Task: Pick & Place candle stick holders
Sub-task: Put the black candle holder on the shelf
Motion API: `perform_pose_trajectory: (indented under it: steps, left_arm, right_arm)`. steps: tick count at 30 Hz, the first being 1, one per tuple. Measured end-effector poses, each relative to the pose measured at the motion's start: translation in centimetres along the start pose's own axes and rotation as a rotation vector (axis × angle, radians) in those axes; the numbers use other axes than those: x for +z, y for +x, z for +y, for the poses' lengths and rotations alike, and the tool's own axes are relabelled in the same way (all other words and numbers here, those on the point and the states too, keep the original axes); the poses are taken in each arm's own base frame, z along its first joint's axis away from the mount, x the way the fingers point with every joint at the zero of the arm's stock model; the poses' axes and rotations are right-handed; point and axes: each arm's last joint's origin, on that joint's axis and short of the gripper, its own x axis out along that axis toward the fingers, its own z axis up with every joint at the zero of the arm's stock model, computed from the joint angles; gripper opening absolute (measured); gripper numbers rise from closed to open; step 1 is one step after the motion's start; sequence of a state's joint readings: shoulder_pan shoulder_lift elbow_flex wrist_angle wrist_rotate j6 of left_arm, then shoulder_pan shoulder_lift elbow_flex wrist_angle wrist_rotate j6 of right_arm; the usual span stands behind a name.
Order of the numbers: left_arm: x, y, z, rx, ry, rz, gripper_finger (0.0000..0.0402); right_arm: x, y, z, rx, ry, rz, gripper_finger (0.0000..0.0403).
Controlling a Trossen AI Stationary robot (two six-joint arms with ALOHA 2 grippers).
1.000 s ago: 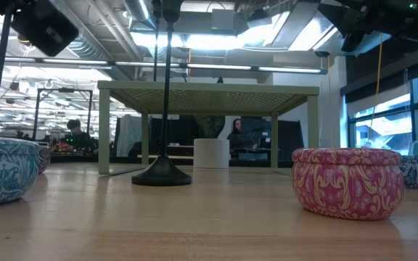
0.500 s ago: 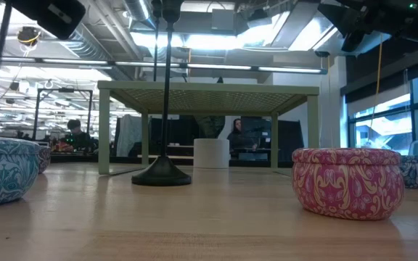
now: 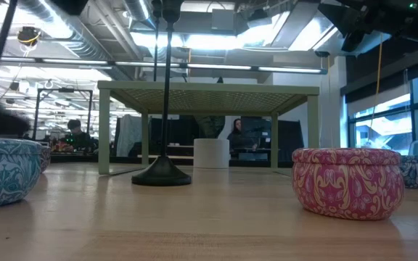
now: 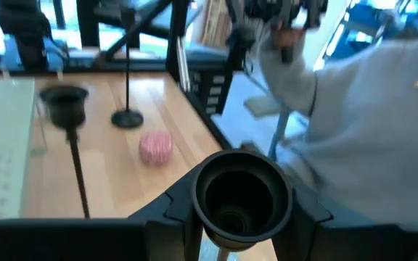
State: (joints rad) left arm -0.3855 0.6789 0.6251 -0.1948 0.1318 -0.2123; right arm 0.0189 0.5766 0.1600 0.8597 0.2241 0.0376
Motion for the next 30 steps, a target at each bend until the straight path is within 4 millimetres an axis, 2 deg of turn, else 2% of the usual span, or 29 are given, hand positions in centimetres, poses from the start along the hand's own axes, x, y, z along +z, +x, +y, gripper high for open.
perform_pose_trajectory:
  steps: [6, 11, 21, 30]
  left_arm:
    - [2.7, -1.3, -0.6, 0.064, -0.011, -0.036, 0.0118]
    - [4.1, -1.5, -0.5, 0.205, -0.013, 0.042, 0.0117]
    - [7.0, -0.1, -1.0, 0.22, 0.029, 0.133, 0.0121]
    - [10.8, -0.9, -1.7, 0.262, 0.12, 0.076, 0.0121]
  right_arm:
    - [-0.1, 0.1, 0.0, 0.003, -0.001, 0.004, 0.019]
    - [0.2, 1.0, 0.5, 0.095, 0.011, 0.011, 0.019]
    - [-0.1, 7.0, 2.8, 0.163, 0.045, 0.306, 0.019]
    - [0.9, 11.1, 4.9, 0.303, 0.032, 0.335, 0.019]
